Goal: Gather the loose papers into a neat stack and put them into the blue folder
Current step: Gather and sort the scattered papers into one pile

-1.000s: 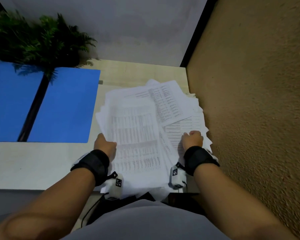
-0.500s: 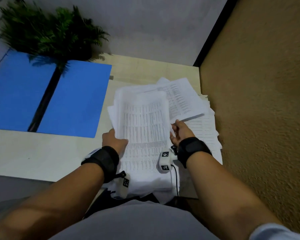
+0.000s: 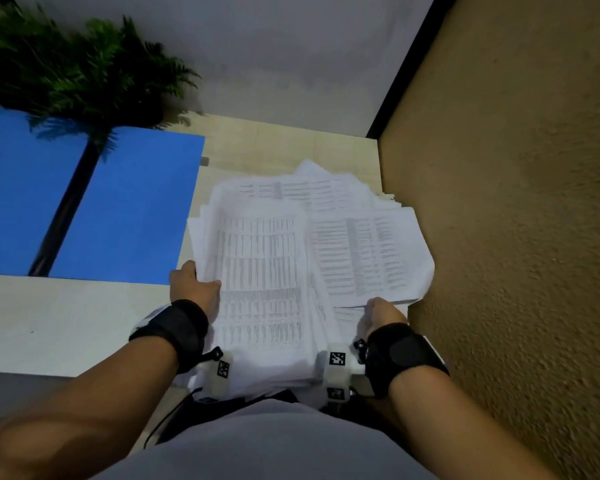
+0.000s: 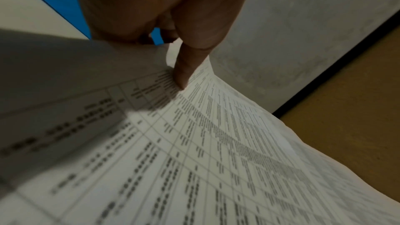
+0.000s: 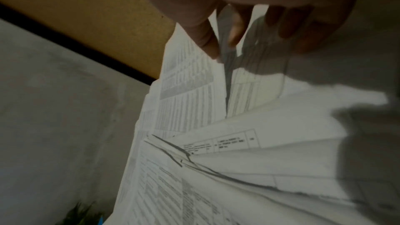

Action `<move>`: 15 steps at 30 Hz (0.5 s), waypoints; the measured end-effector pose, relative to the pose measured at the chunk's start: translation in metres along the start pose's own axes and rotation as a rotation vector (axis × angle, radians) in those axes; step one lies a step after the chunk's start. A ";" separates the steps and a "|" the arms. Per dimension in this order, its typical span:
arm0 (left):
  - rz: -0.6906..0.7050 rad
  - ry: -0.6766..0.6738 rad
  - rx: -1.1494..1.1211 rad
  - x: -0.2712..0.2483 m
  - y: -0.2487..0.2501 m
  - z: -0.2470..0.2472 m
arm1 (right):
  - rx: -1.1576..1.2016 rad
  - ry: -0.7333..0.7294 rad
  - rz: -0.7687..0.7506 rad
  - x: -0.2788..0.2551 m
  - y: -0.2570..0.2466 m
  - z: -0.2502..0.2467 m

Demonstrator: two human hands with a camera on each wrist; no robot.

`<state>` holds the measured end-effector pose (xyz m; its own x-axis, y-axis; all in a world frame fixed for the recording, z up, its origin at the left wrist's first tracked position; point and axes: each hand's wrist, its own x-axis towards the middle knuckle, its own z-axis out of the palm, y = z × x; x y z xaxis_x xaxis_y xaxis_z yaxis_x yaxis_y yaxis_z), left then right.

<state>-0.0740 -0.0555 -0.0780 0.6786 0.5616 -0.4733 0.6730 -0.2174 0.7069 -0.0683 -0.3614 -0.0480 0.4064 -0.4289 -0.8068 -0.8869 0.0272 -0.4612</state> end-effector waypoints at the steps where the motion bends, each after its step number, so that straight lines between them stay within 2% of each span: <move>1: 0.021 0.021 0.027 -0.003 0.003 0.000 | 0.003 -0.021 0.011 0.001 0.005 -0.002; 3: 0.056 0.019 0.027 -0.008 0.003 0.003 | 0.004 -0.062 0.027 -0.002 0.004 -0.003; 5: 0.026 -0.056 -0.054 -0.013 0.000 0.007 | 0.050 -0.072 0.062 0.004 0.006 -0.004; 7: -0.035 -0.102 -0.132 -0.015 -0.005 0.011 | 0.115 0.012 0.062 0.009 0.014 0.000; 10: -0.026 -0.076 -0.151 -0.015 -0.006 0.014 | 0.347 0.294 -0.032 0.018 0.018 0.008; 12: -0.026 -0.061 -0.189 -0.012 -0.008 0.013 | 0.389 0.300 -0.131 0.017 0.016 0.012; 15: -0.070 -0.126 -0.269 -0.007 -0.013 0.011 | 0.439 0.286 -0.244 0.039 0.017 0.016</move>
<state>-0.0842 -0.0651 -0.0901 0.6760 0.4606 -0.5753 0.6285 0.0472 0.7764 -0.0639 -0.3635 -0.0933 0.4583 -0.6950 -0.5540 -0.5756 0.2428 -0.7808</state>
